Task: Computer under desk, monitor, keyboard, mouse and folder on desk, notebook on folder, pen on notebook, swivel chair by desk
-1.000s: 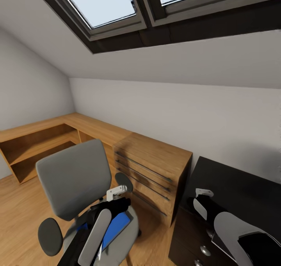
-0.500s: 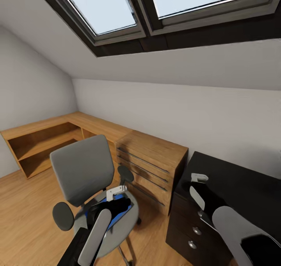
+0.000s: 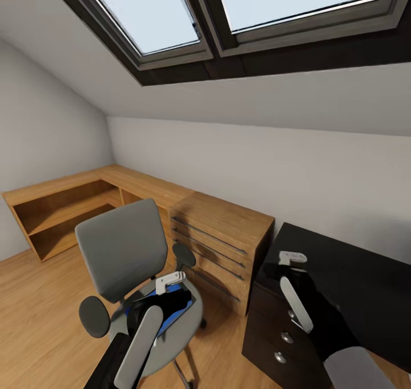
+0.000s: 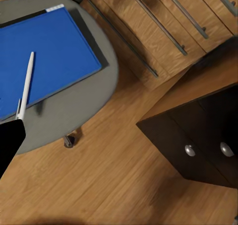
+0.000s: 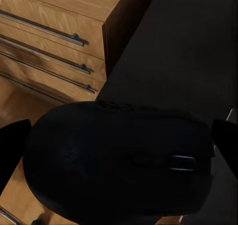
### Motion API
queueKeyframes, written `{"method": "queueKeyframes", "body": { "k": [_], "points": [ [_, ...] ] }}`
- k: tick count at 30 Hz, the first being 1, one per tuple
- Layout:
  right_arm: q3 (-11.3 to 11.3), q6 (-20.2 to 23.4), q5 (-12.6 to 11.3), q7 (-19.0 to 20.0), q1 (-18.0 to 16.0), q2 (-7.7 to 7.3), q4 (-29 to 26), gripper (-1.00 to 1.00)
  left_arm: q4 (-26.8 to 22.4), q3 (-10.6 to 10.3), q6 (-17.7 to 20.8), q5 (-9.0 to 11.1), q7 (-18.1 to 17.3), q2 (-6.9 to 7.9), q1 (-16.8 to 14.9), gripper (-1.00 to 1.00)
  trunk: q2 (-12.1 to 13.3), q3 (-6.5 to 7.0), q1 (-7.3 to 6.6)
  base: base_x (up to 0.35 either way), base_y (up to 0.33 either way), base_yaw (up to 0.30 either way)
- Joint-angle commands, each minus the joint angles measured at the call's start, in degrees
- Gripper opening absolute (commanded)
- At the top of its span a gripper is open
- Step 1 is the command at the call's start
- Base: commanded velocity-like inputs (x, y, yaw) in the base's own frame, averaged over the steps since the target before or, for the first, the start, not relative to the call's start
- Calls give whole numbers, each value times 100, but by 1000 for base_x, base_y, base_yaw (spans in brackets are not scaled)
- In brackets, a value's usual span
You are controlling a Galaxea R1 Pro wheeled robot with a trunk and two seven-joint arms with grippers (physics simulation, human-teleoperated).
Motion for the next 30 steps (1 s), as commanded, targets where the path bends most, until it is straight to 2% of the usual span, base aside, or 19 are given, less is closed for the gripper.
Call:
{"method": "queueKeyframes", "body": {
  "k": [1,6,12,13,15,19,25,28,30],
  "points": [
    [14,43,-61,-78,25,-6,-72,-100,-6,-4,6,58,60,0,-6,100,35,10,-21,0,0,0],
    [-10,190,-62,-136,150,27,-433,-100,-6,-4,6,69,60,0,-6,100,236,100,-131,0,0,0],
    [-24,191,-60,-138,180,21,-477,-100,-4,-4,6,71,57,0,-6,100,476,211,-263,-119,0,-18],
    [-24,191,-61,-138,180,21,-477,-100,-4,-6,6,71,58,0,-6,100,517,233,-285,-314,0,-156],
    [-168,177,-62,-131,205,16,-471,-100,-5,-9,-1,61,46,0,-6,100,597,280,-329,-329,0,-243],
    [-193,168,-62,-130,226,19,-474,-100,17,-12,-2,62,46,0,-6,100,757,374,-417,-192,0,-246],
    [-240,178,-68,-136,257,20,-537,-100,324,-13,-25,34,42,12,14,100,998,511,-548,-23,0,-258],
    [-327,195,-157,-137,264,16,-597,-100,397,-16,-34,15,37,82,168,100,1118,577,-614,-5,0,-266],
    [-398,238,-377,-142,266,2,-655,-100,424,-29,-111,8,30,251,362,100,1198,620,-658,-2,0,-271]
  ]
}}
